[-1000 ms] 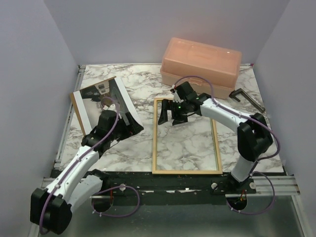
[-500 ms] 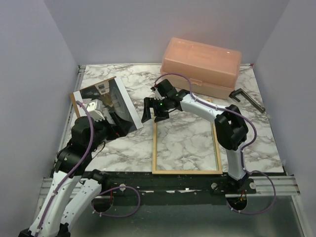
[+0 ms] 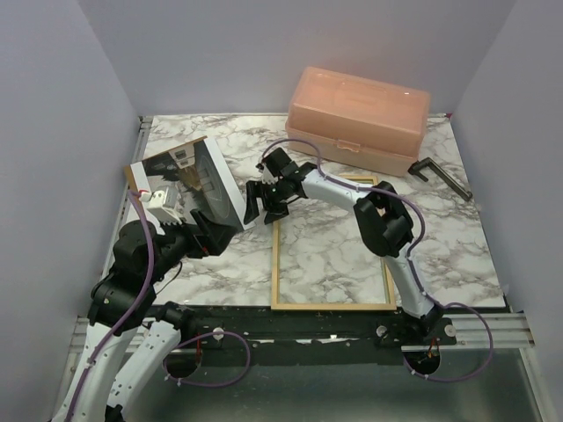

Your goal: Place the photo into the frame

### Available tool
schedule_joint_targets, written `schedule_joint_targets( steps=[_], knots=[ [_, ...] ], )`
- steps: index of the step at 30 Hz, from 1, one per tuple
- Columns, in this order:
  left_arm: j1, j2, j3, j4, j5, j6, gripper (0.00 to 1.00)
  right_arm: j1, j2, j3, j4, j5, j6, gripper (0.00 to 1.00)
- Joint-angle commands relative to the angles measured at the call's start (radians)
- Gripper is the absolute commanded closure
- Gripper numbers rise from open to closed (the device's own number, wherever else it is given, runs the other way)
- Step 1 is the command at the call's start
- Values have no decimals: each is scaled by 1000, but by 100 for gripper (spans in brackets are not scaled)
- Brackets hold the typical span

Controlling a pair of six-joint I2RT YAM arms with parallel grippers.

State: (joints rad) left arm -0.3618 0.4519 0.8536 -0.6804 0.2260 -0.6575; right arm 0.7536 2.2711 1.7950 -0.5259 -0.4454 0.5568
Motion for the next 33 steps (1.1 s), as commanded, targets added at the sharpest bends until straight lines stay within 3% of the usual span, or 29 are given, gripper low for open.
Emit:
schedule_joint_targets(
  steps=[1, 20, 24, 27, 33],
  knots=[
    [4, -24, -7, 16, 47, 11, 10, 11, 55, 45, -33, -38, -11, 20],
    [4, -27, -19, 19, 71, 7, 10, 14, 185, 98, 35, -83, 34, 27],
    [4, -26, -25, 22, 73, 7, 10, 15, 198, 96, 34, -56, 34, 33],
    [4, -27, -24, 18, 75, 9, 10, 14, 205, 95, 33, -40, 35, 44],
    [4, -33, -22, 1, 70, 13, 10, 15, 190, 83, 43, -44, 46, 82]
  ],
)
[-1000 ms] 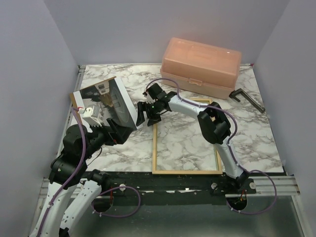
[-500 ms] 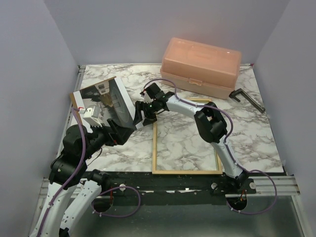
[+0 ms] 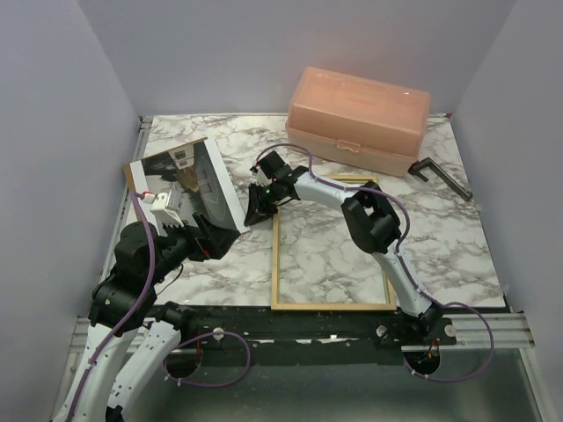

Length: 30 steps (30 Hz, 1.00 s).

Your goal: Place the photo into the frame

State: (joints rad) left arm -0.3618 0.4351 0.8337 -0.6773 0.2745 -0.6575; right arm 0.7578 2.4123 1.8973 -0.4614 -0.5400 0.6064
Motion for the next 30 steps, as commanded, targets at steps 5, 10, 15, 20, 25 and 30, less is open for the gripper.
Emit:
schedule_joint_targets(
  steps=[5, 10, 15, 20, 25, 30],
  knots=[
    [4, -28, -21, -1, 23, 3, 10, 10, -21, -55, -15, 61, -2, 100],
    [4, -25, -45, 10, 35, -12, 10, 10, -106, -109, 4, 54, 3, 100],
    [4, -17, -72, 13, 39, -24, 10, 9, -197, -195, 31, 50, 12, 100],
    [4, -8, -112, 34, 47, -48, 10, 8, -316, -289, 33, 84, 7, 100],
    [4, 3, -154, 63, 63, -69, 10, 9, -424, -374, 12, 124, -2, 100],
    [4, 13, -182, 76, 67, -82, 10, 9, -553, -524, 9, 153, -1, 100]
  ],
)
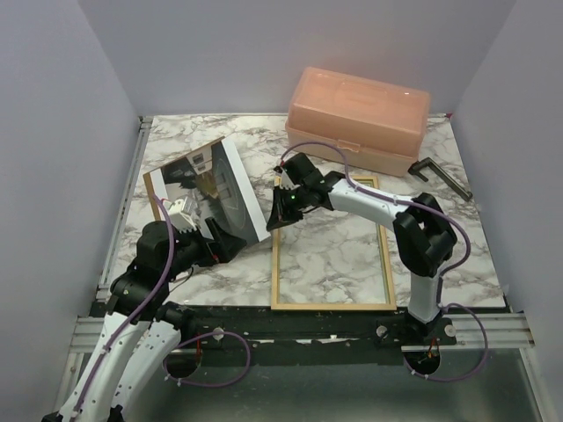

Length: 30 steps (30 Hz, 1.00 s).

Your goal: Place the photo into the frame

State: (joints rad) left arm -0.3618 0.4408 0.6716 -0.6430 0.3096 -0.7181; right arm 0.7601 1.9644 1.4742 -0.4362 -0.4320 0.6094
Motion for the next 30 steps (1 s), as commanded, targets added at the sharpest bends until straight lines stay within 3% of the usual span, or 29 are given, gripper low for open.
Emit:
schedule_joint_targets(
  steps=[1, 9, 10, 13, 16, 26, 30],
  knots=[
    [4, 9, -26, 44, 32, -24, 11, 6, -128, -135, -14, 62, 1, 100],
    [4, 25, -75, 70, 37, -47, 11, 7, -163, -240, 40, 31, 28, 99],
    [4, 27, -77, 69, 38, -47, 11, 7, -162, -237, 46, 33, 27, 95],
    [4, 29, -87, 69, 38, -46, 11, 7, -153, -215, 47, 48, 17, 67],
    [4, 28, -96, 73, 40, -47, 11, 7, -118, -147, -8, 78, -8, 53],
    [4, 56, -123, 52, 7, -55, 11, 9, -3, -26, -47, 54, -36, 31],
    [4, 92, -154, 25, -63, -121, 14, 11, 48, 46, -66, 39, -53, 26]
  ],
)
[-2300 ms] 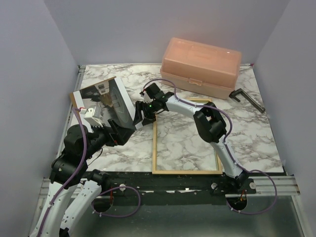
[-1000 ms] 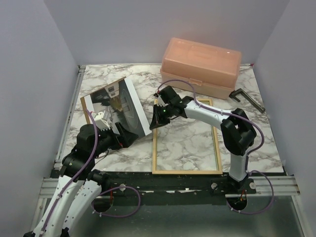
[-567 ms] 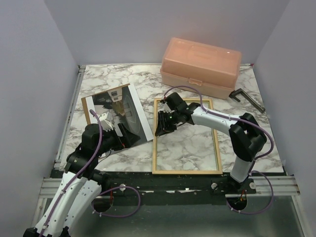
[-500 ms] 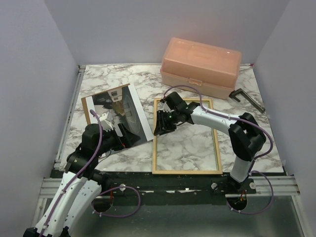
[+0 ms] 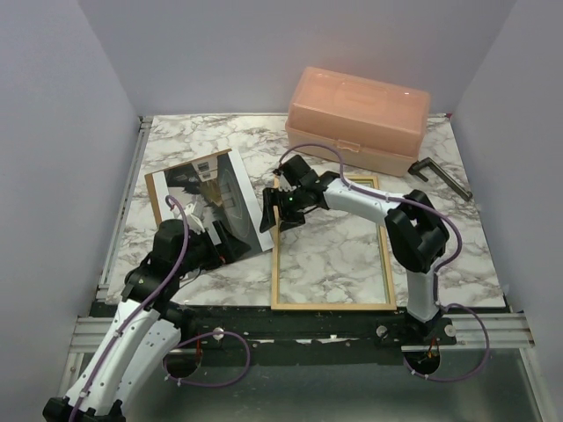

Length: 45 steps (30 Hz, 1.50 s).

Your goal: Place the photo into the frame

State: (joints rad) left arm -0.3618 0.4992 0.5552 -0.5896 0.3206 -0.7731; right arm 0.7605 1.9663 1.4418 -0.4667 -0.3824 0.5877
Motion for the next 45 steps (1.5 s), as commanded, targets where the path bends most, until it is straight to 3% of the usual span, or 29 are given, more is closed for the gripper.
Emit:
schedule_joint_targets(
  steps=[1, 9, 16, 31, 38, 45],
  knots=[
    [4, 46, -45, -32, -87, -89, 17, 13, 61, 94, -37, -18, -34, 25],
    [6, 216, -93, -36, -250, -172, 38, 15, 171, 214, -45, -45, -37, 21],
    [6, 403, -88, -11, -312, -136, 44, 19, 238, 293, -93, -6, -48, 19],
    [6, 521, -106, 31, -341, -119, 46, 31, 329, 383, -210, 56, -65, 19],
    [6, 538, -111, 43, -336, -112, 46, 30, 280, 315, -117, -58, -17, 20],
    [6, 539, -117, 62, -325, -94, 46, 29, 157, 211, 2, -106, 55, 30]
  ],
)
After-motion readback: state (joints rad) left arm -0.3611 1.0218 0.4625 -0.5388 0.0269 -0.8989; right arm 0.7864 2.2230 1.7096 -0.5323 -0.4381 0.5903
